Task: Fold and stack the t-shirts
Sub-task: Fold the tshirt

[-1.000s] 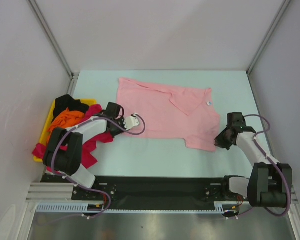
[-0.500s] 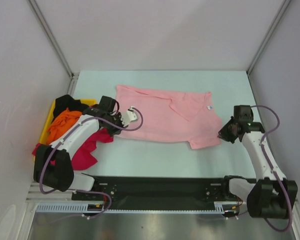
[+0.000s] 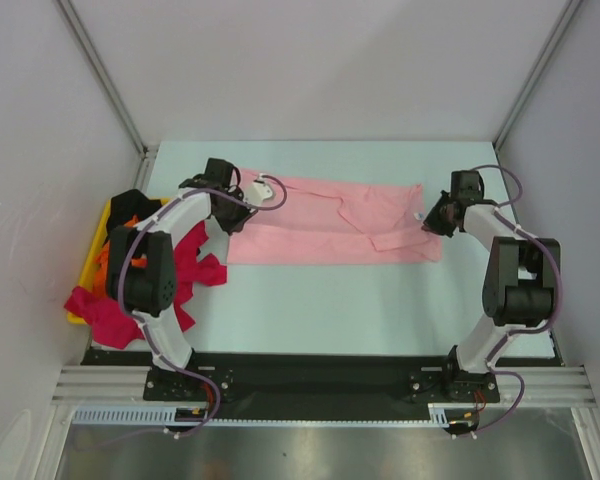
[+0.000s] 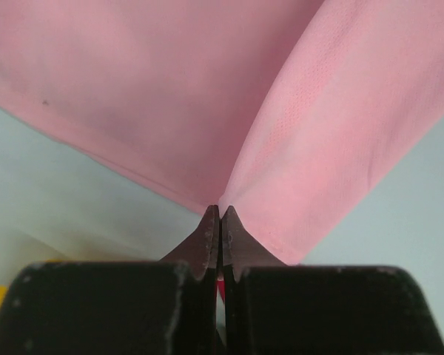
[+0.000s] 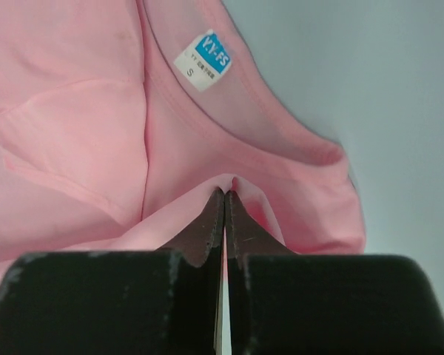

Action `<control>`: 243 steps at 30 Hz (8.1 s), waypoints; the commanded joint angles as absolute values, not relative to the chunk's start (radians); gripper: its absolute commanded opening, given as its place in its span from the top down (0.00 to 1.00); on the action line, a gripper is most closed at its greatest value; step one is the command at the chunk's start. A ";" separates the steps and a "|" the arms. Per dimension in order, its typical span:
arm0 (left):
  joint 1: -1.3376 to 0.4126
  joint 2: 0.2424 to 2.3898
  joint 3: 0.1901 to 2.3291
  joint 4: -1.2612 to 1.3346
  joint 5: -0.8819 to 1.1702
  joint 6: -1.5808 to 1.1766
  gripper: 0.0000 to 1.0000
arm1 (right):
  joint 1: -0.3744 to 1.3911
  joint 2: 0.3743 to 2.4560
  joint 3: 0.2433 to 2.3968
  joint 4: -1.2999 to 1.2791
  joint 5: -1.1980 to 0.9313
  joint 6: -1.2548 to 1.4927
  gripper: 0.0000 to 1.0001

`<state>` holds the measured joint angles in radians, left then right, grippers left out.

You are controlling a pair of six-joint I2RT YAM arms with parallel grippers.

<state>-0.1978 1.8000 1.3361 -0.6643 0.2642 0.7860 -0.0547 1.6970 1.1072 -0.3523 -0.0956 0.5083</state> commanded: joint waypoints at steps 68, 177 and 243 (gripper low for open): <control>-0.272 1.598 1.334 -0.562 0.300 0.621 0.15 | -0.117 1.230 0.948 -0.545 0.181 0.509 0.47; -0.189 1.514 1.128 -0.512 0.391 0.821 1.00 | -0.310 1.362 1.022 -0.646 -0.362 0.395 1.00; -0.210 1.445 0.884 -0.488 0.393 0.888 1.00 | -0.360 1.353 0.804 -0.581 -0.242 0.433 1.00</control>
<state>-0.2092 1.4677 0.9035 -0.4931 0.3771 0.8803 -0.3553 1.3621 0.8162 -0.5751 -0.2668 0.4393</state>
